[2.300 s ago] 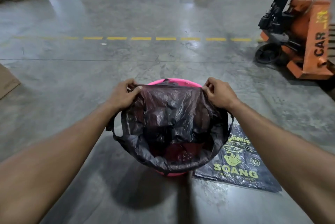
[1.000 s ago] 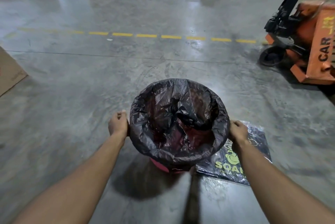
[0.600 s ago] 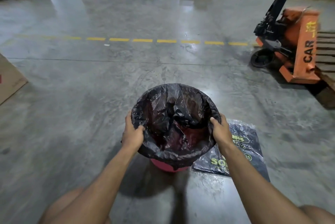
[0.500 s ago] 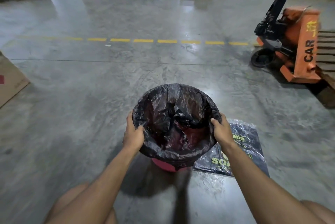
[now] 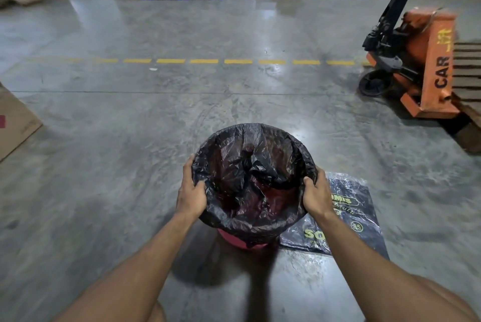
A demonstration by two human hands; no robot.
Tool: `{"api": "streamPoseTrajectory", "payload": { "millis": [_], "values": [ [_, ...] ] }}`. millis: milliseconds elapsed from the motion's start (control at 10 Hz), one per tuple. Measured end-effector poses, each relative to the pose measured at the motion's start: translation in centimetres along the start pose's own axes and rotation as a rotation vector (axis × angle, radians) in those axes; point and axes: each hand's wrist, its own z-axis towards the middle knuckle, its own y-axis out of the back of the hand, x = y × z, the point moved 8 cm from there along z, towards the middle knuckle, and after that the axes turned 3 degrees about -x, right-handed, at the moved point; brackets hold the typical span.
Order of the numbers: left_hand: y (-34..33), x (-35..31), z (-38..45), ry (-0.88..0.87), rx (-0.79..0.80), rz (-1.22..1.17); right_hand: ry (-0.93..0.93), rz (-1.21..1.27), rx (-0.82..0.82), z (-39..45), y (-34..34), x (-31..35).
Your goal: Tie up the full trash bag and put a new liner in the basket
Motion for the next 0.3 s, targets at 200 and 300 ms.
{"api": "streamPoseTrajectory", "payload": {
  "millis": [200,300],
  "values": [
    [0.4,-1.1,-0.4,0.031,0.034,0.163,-0.098,-0.079,0.165,2.3,-0.8,-2.2],
    [1.0,-1.9,0.4,0.042,0.126,0.388,-0.163,-0.157,0.335,6.0,-1.8,-5.4]
  ]
}}
